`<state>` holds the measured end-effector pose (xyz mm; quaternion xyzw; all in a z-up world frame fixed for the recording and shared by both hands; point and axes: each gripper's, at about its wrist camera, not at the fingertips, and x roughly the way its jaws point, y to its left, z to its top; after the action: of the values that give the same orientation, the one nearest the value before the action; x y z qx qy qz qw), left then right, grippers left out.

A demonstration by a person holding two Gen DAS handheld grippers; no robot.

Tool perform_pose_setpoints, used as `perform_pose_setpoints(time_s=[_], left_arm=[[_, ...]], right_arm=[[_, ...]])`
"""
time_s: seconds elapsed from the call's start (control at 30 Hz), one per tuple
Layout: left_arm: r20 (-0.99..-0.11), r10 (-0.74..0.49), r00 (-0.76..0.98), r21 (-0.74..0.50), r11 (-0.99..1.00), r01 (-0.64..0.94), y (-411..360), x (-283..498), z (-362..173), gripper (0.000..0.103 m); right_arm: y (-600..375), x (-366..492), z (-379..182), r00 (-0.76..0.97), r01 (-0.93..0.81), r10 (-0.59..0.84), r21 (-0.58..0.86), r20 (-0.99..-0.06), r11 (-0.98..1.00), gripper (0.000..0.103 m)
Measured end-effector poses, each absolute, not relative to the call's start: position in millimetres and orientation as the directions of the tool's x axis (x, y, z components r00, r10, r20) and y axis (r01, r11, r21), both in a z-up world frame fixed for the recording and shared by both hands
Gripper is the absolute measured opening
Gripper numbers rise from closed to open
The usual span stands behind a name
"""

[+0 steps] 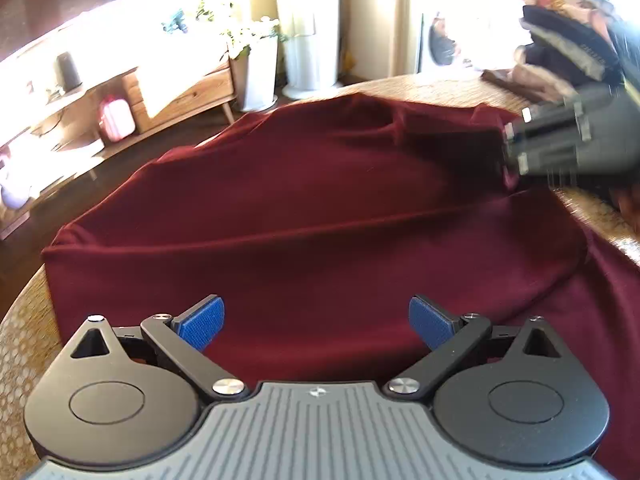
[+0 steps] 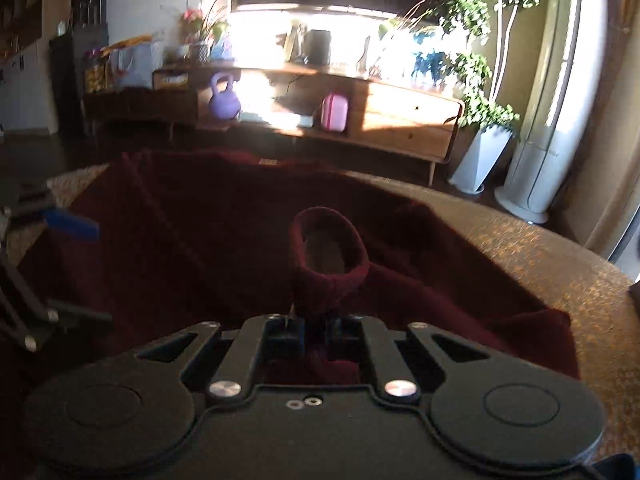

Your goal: Fold clothes

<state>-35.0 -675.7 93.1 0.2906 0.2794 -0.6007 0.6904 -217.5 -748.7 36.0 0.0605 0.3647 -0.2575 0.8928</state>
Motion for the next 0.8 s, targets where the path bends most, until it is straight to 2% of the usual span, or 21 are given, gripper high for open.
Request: perform_pose_setpoints(time_s=[0.1, 0.2, 0.33, 0.43, 0.6, 0.8], left_arm=[[-0.746, -0.65, 0.147, 0.072, 0.14, 0.987, -672.9, -24.6, 83.8, 0.1], [-0.753, -0.644, 0.137, 0.031, 0.173, 0.984, -669.7, -13.6, 76.0, 0.1], [-0.747, -0.652, 0.131, 0.005, 0.191, 0.982, -664.5, -6.6, 69.9, 0.1], [-0.744, -0.654, 0.136, 0.005, 0.199, 0.98, -662.1, -7.0, 68.9, 0.101], [-0.744, -0.659, 0.107, -0.026, 0.188, 0.982, -647.5, 0.1, 81.7, 0.101], [-0.773, -0.629, 0.083, -0.096, 0.245, 0.965, -578.8, 29.4, 92.0, 0.101]], right_arm=[[-738.6, -220.1, 20.5, 0.574, 0.492, -0.402, -0.092, -0.714, 0.866, 0.103], [-741.0, -228.5, 30.9, 0.59, 0.504, -0.392, -0.058, -0.706, 0.862, 0.103], [-758.2, -235.3, 76.8, 0.658, 0.54, -0.412, 0.013, -0.631, 0.842, 0.103], [-761.4, -233.2, 122.7, 0.717, 0.494, -0.391, 0.026, -0.577, 0.869, 0.103], [-706.6, -210.5, 157.4, 0.812, 0.261, -0.2, 0.034, -0.548, 0.965, 0.103], [-599.5, -187.3, 106.5, 0.745, -0.106, 0.128, 0.073, -0.655, 0.992, 0.103]])
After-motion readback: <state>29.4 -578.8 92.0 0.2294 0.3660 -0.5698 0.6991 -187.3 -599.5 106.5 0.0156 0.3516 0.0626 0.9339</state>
